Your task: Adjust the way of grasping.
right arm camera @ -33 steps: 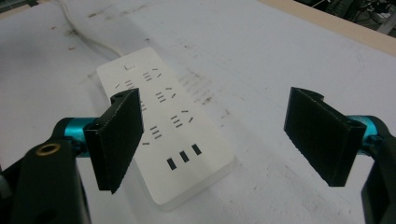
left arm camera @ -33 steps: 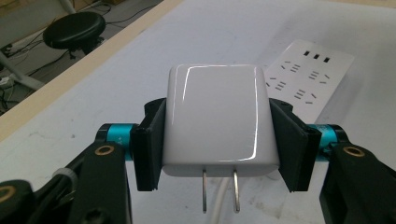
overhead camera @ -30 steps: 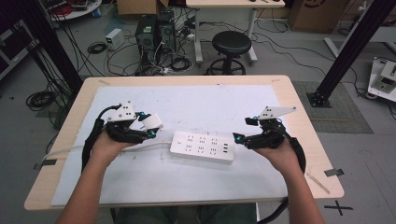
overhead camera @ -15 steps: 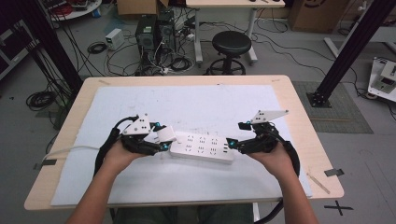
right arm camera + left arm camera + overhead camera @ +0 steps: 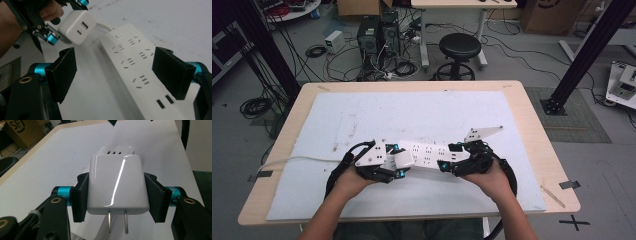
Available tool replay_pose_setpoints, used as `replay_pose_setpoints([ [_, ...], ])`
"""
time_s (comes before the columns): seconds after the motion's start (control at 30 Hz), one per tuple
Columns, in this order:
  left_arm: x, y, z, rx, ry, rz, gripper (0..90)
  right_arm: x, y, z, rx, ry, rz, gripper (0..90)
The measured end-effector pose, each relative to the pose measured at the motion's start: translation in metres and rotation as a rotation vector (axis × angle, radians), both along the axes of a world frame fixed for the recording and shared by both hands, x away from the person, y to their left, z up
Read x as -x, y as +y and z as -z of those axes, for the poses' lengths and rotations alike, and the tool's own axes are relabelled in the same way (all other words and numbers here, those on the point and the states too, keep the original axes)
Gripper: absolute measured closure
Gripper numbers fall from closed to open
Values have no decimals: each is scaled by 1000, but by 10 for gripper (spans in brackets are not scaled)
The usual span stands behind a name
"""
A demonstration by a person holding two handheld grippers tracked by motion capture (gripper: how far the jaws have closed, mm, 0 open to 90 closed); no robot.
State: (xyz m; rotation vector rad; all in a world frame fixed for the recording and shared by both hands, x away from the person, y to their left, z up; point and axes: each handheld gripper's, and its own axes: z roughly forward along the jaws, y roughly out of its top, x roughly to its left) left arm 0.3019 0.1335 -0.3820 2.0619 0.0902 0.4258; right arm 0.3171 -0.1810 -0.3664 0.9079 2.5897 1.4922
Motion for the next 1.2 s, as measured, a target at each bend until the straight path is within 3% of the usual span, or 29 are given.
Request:
replay_pose_setpoints([
  [0.03,0,0,0,0,0,0,425,1,3,1,-11,12,-7,204],
  [0.07,11,-10,1,8,-73,21,425,3,11,3,-42,30,-31,204],
  [0.2,15,-14,2,12,-92,33,425,4,14,4,-48,36,-39,204],
  [0.4,25,-27,6,-5,-152,48,425,7,28,14,-132,110,-82,204],
  [0.73,27,-31,6,3,-187,42,425,3,36,23,-192,166,-102,226],
  [1.03,31,-32,4,3,-236,28,425,0,42,28,-263,216,-127,352],
  [1.2,30,-34,4,3,-243,32,425,-1,44,30,-266,242,-146,408],
])
